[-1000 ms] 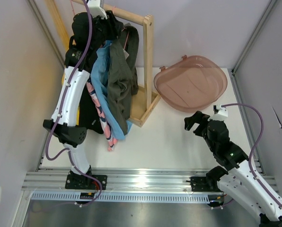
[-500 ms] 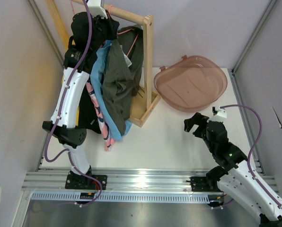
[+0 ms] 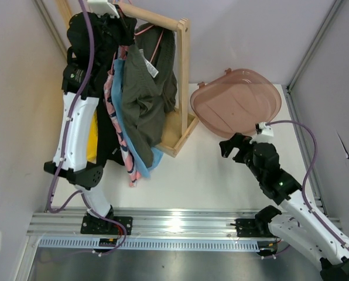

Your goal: Remove the shorts from the hanger

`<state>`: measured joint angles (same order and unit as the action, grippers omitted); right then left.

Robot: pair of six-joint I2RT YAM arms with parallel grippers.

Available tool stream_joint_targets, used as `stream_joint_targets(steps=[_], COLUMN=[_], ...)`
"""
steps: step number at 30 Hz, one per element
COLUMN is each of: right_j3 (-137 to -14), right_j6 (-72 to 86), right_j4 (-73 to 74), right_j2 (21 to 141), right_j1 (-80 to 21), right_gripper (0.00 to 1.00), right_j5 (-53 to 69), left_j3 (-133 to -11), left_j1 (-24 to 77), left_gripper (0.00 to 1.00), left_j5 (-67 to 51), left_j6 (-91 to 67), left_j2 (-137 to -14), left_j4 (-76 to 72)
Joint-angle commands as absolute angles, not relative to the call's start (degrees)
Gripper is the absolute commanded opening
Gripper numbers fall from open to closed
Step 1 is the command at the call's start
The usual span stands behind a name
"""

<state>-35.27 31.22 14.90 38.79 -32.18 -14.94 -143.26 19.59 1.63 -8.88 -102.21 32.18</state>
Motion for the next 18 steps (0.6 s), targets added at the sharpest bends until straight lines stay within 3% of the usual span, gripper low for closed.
stream_joint_targets(steps=[1, 4, 9, 13, 18], right_j3=[-43.91, -53.21, -73.35, -89.69, -99.66], right_j6=[27.60, 25.50, 14.70, 13.10, 10.73], right_j4=[4.84, 1.24, 2.19, 1.50, 1.41], right_j2=[43.49, 51.83, 69.21, 79.00, 87.78], right_j1=[-33.04, -38.39, -55.51, -59.94, -62.84], right_gripper=[0.99, 0.99, 0.99, 1.00, 1.00], right_j5=[-3.89, 1.23, -6.06, -4.23, -4.13], left_j3=[-142.58, -135.21, -124.21, -119.19, -115.67], left_j1=[19.95, 20.21, 21.27, 21.27, 21.27], left_gripper=[0.00, 0.00, 0.00, 0.00, 0.00], left_j5=[3.60, 4.48, 4.57, 5.19, 4.83], left_j6=[-8.09, -8.61, -9.32, -9.23, -9.58], left_j2=[-94.67, -91.77, -85.17, -82.80, -79.90], left_j4=[28.91, 28.39, 25.93, 25.14, 24.96])
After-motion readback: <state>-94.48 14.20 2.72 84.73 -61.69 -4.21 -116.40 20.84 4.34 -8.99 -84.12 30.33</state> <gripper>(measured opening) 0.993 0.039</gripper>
